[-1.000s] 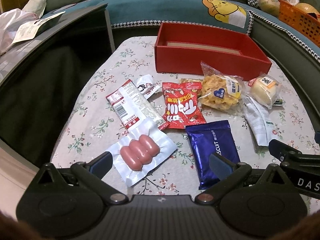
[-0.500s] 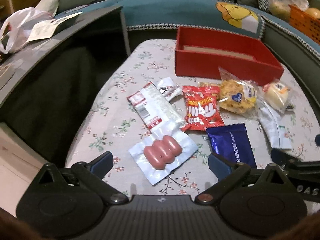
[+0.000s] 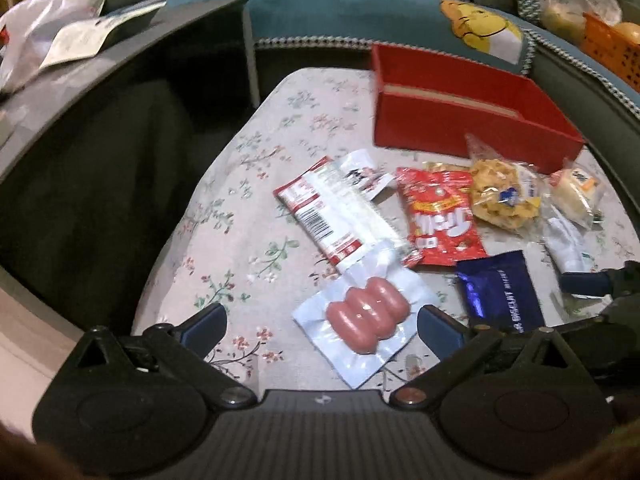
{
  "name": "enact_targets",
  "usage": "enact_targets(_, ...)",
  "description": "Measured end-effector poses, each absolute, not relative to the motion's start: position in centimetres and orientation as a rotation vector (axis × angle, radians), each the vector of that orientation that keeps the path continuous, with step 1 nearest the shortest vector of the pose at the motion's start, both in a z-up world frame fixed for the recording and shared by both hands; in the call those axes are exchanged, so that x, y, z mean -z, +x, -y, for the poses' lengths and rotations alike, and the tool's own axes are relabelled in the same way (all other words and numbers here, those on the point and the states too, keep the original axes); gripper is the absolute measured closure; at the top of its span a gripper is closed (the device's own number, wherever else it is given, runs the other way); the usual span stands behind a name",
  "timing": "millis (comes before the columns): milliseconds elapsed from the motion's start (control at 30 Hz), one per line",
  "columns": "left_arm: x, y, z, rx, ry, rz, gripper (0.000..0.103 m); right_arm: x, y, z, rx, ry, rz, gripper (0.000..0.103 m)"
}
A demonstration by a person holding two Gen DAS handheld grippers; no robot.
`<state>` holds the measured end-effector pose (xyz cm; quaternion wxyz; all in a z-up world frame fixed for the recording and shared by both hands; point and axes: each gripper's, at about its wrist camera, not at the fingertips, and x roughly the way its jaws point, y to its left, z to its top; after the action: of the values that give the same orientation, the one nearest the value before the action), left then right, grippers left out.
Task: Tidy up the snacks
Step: 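Close right tool on wafer biscuit packet while left tool closes on sausage pack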
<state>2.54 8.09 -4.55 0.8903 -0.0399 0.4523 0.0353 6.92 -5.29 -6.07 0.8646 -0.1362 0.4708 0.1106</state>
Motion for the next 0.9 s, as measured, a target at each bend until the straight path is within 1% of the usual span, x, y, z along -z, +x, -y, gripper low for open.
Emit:
enact_targets(33, 4.8, 2.7, -8.3, -0.075, -0.095, -0.946, 0.000, 6.5, 7.2, 4.9, -0.241, -0.291, -1.001, 0.009)
enact_targets(100, 5.2, 3.1, -8.5, -0.073, -0.128, -0.967, 0.000, 7.0, 7.7, 5.1, -0.261, -0.260, -1.029, 0.010)
enact_targets(167, 5.5, 3.6, -8.7, -0.067, -0.170, -0.988, 0.000, 6.8, 8.0, 6.0, -0.288, -0.211, -1.051, 0.019)
enact_targets(200, 5.6, 3.8, -8.7, -0.063, -0.182, -0.992, 0.000, 6.5, 8.0, 6.4, -0.292, -0.222, -1.048, 0.029)
enact_targets(233, 5.6, 4.0, -8.6, -0.057, -0.186, -0.995, 0.000, 6.2, 7.9, 7.0, -0.298, -0.221, -1.049, 0.031)
enact_targets(400, 5.9, 4.7, -6.9, -0.032, -0.154, -1.017, 0.000, 5.8, 6.9, 9.4, -0.301, -0.202, -1.055, 0.033)
enact_targets(600, 7.3, 6.9, -6.6, -0.126, -0.220, -1.072, 0.000, 4.0, 5.7, 11.0, -0.347, -0.198, -1.029, 0.034)
enact_targets(767, 8.5, 8.6, -4.4, -0.166, -0.116, -1.111, 0.000, 3.0, 5.4, 11.8, -0.380, -0.163, -1.007, 0.034)
enact_targets(900, 9.2, 9.3, -4.8, -0.206, -0.174, -1.108, 0.000, 3.1, 5.4, 11.8, -0.393, -0.164, -1.007, 0.034)
